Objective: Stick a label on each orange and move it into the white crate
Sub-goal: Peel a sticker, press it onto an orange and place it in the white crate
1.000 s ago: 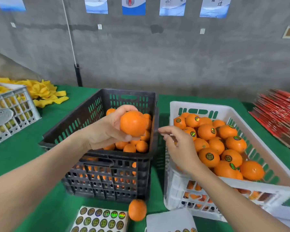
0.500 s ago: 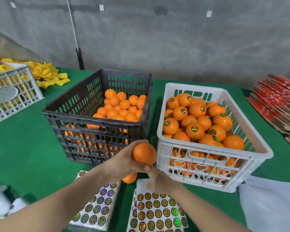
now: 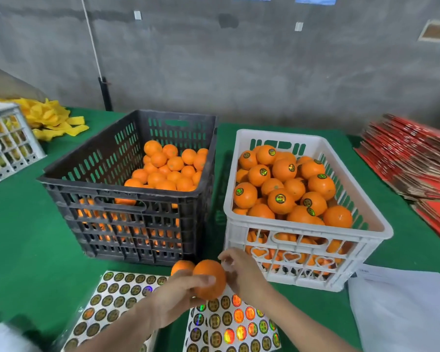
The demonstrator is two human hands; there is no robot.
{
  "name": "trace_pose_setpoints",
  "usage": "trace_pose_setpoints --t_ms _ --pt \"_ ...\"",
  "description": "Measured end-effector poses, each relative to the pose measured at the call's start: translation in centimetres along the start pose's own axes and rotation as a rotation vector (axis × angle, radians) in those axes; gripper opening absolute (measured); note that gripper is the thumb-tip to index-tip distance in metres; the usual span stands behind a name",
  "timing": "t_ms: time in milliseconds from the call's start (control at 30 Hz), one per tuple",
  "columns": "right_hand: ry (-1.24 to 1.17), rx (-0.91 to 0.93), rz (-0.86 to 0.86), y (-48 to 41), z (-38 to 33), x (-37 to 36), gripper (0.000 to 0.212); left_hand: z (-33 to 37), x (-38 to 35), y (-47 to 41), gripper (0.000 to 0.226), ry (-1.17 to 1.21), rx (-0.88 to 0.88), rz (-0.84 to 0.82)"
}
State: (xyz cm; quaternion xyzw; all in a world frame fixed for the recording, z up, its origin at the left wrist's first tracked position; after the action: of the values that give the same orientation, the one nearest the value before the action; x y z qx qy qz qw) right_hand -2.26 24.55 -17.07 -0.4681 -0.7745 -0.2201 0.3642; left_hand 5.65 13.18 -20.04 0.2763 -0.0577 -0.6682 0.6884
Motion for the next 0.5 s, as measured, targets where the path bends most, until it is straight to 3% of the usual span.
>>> trace_pose_setpoints --t_ms 100,200,300,500 --pt "-0.008 -0.020 0.103 1.8 0.0 0.2 0.014 0.4 -0.4 -0.8 0.112 0.045 -0.013 0.037" --pt "0.036 -0.026 0.042 2.7 -0.4 -1.0 0.004 1.0 -0.7 -1.3 0.082 0.076 0.003 0.020" --pt "0.096 -0.065 0.034 2.7 0.0 -1.8 0.018 0.9 -0.8 -1.7 0.060 0.073 0.043 -0.011" --pt "0.178 -0.035 0.068 3.2 -0.5 -2.3 0.021 0.3 -0.5 -2.3 0.070 0.041 0.100 -0.034"
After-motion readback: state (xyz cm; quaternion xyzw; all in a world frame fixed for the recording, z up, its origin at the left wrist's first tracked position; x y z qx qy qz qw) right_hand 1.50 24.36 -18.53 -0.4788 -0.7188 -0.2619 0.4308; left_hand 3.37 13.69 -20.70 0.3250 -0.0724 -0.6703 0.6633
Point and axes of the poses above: each hand's wrist, its own y-axis away from the middle knuckle, its own x-axis out of the back of the hand, z = x × y, the point moved 8 cm from there along -y, towards the middle knuckle, and after that the axes turned 6 degrees about -x, right-handed, at the moved point
